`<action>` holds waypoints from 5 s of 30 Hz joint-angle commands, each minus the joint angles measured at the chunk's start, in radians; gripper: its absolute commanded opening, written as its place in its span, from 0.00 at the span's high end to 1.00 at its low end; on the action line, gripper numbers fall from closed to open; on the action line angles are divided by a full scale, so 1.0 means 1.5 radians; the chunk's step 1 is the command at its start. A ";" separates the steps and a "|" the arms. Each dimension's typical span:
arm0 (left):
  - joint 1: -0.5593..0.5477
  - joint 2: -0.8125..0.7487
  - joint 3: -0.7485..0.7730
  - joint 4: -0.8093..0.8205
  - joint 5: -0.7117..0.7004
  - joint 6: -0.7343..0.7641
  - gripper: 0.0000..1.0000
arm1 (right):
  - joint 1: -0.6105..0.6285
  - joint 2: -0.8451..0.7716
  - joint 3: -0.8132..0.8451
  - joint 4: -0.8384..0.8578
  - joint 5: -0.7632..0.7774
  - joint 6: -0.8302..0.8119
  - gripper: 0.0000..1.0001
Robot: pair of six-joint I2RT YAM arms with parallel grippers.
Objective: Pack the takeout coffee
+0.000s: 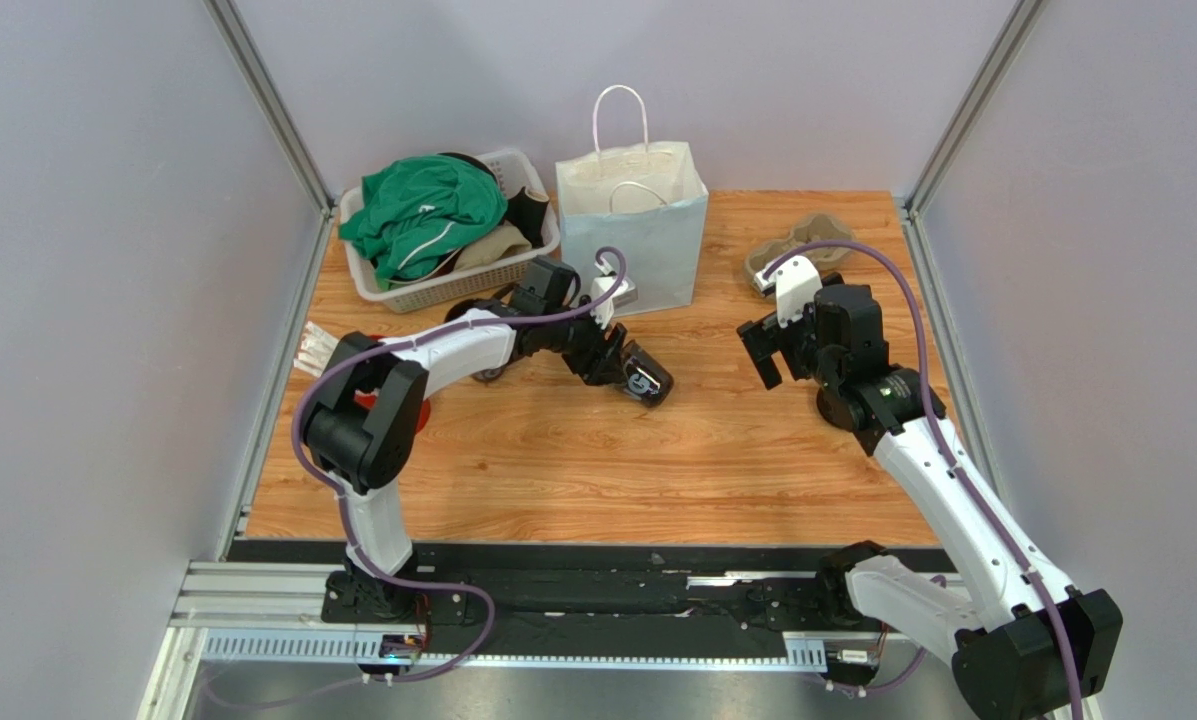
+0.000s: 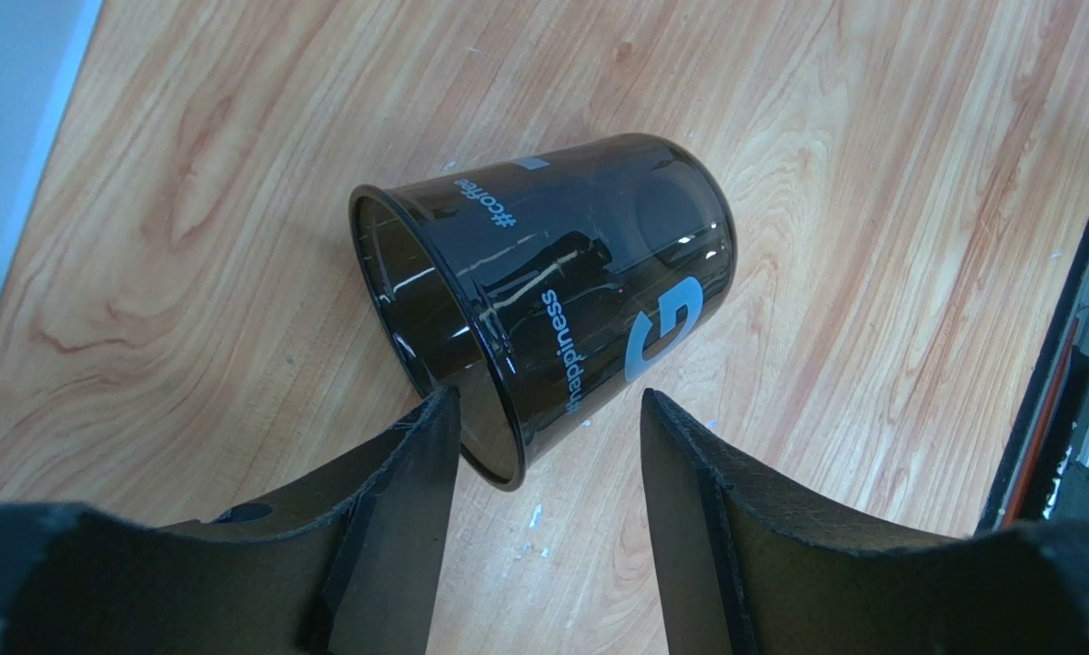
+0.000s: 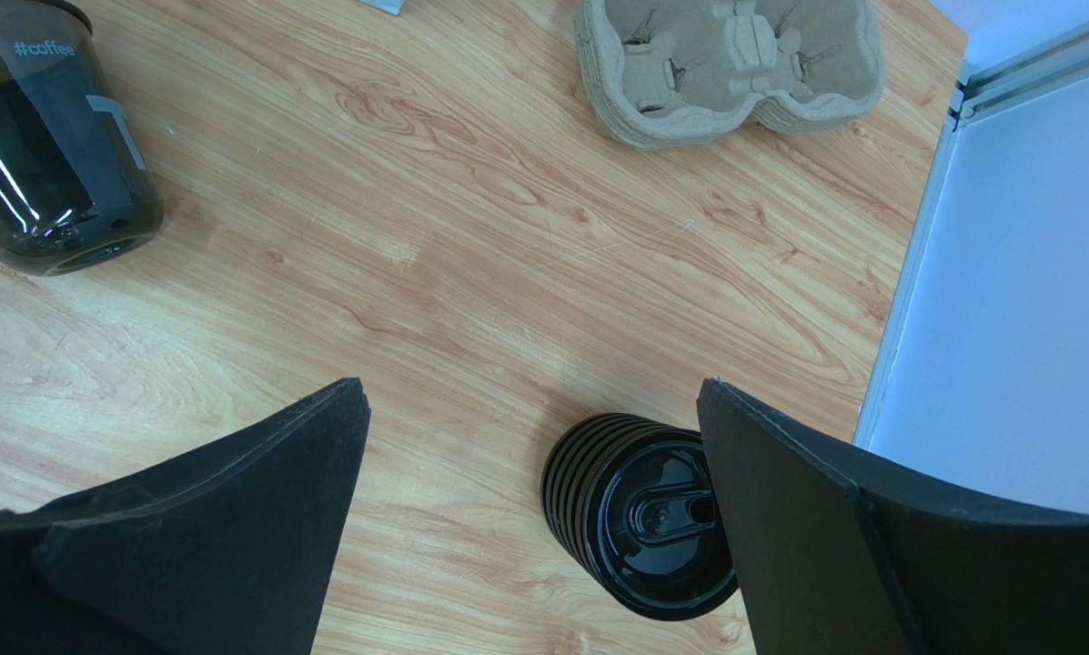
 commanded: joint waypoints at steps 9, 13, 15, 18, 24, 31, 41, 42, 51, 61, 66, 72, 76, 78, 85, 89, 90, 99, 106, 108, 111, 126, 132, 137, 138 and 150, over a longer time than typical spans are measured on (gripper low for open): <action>0.008 0.008 0.055 -0.009 0.067 0.010 0.70 | -0.001 -0.005 0.019 0.014 -0.009 -0.003 0.02; 0.008 -0.001 0.075 -0.042 0.079 0.018 0.83 | -0.001 -0.008 0.018 0.013 -0.009 -0.003 0.02; 0.008 -0.005 0.090 -0.069 0.083 0.024 0.87 | -0.001 -0.010 0.019 0.014 -0.010 -0.003 0.02; 0.007 -0.014 0.114 -0.110 0.077 0.037 0.87 | -0.001 -0.013 0.020 0.014 -0.008 -0.003 0.02; -0.033 -0.038 0.152 -0.215 -0.057 0.127 0.87 | -0.001 -0.016 0.021 0.015 0.002 -0.003 0.02; -0.133 -0.064 0.123 -0.287 -0.275 0.240 0.87 | -0.001 -0.015 0.022 0.013 0.003 -0.005 0.02; -0.210 -0.065 0.092 -0.329 -0.413 0.280 0.88 | -0.001 -0.024 0.020 0.016 0.012 -0.005 0.02; -0.214 -0.067 0.088 -0.329 -0.412 0.284 0.88 | -0.001 -0.025 0.022 0.017 0.012 -0.005 0.02; -0.236 -0.102 0.085 -0.359 -0.418 0.290 0.84 | -0.001 -0.029 0.020 0.018 0.014 -0.004 0.02; -0.261 -0.115 0.090 -0.386 -0.412 0.288 0.80 | -0.001 -0.034 0.021 0.018 0.014 -0.004 0.02; -0.276 -0.105 0.087 -0.386 -0.413 0.285 0.79 | -0.001 -0.036 0.019 0.020 0.015 -0.006 0.02; -0.278 -0.112 0.092 -0.378 -0.412 0.278 0.77 | -0.001 -0.038 0.019 0.020 0.016 -0.007 0.02; -0.278 -0.137 0.091 -0.364 -0.437 0.277 0.61 | -0.001 -0.039 0.019 0.021 0.017 -0.006 0.02; -0.278 -0.150 0.093 -0.358 -0.441 0.278 0.49 | -0.001 -0.040 0.019 0.021 0.015 -0.006 0.02; -0.236 -0.225 0.094 -0.342 -0.438 0.253 0.18 | -0.033 -0.029 0.074 -0.049 0.041 -0.007 0.01; -0.162 -0.291 0.091 -0.351 -0.389 0.235 0.05 | -0.081 -0.024 0.058 -0.093 0.060 -0.050 0.01; -0.146 -0.300 0.086 -0.352 -0.378 0.227 0.05 | -0.094 -0.025 0.048 -0.098 0.054 -0.058 0.01; -0.071 -0.403 0.020 -0.342 -0.339 0.205 0.05 | -0.205 0.007 -0.036 -0.105 -0.034 -0.102 0.05; -0.068 -0.437 -0.013 -0.315 -0.349 0.194 0.04 | -0.208 0.052 -0.057 -0.080 -0.055 -0.106 0.19; -0.067 -0.437 -0.019 -0.309 -0.349 0.192 0.04 | -0.207 0.065 -0.074 -0.063 -0.053 -0.111 0.21; -0.067 -0.434 -0.024 -0.301 -0.355 0.189 0.04 | -0.208 0.094 -0.084 -0.044 -0.048 -0.114 0.28; -0.067 -0.411 -0.039 -0.286 -0.369 0.187 0.04 | -0.208 0.115 -0.093 -0.026 -0.050 -0.103 0.62; -0.067 -0.408 -0.041 -0.283 -0.369 0.186 0.04 | -0.209 0.119 -0.094 -0.022 -0.044 -0.100 0.65; -0.067 -0.405 -0.045 -0.279 -0.371 0.185 0.04 | -0.208 0.115 -0.095 -0.022 -0.045 -0.097 0.75; -0.066 -0.405 -0.046 -0.278 -0.372 0.185 0.04 | -0.208 0.115 -0.095 -0.022 -0.044 -0.097 0.76; -0.067 -0.399 -0.049 -0.273 -0.372 0.184 0.04 | -0.208 0.090 -0.091 -0.024 -0.049 -0.091 0.86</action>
